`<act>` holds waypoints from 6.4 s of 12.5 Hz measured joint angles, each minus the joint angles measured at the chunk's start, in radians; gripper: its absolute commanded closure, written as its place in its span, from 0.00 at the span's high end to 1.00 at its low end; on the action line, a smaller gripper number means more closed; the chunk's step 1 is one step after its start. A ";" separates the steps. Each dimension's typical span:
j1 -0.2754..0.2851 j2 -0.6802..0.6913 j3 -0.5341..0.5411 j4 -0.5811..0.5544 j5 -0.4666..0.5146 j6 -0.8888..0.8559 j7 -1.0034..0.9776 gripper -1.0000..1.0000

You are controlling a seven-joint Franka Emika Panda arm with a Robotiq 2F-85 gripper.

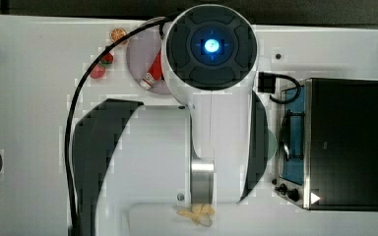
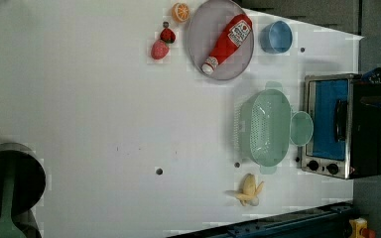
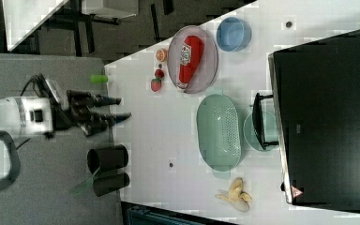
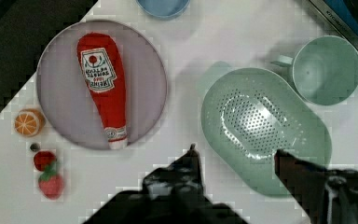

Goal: Drag strainer right to left.

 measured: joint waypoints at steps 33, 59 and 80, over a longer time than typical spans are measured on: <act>0.025 0.417 0.045 -0.620 -0.002 0.941 0.694 1.00; 0.442 0.558 0.145 -0.390 0.162 0.935 1.122 1.00; 0.611 0.680 0.094 -0.152 0.178 0.812 1.231 1.00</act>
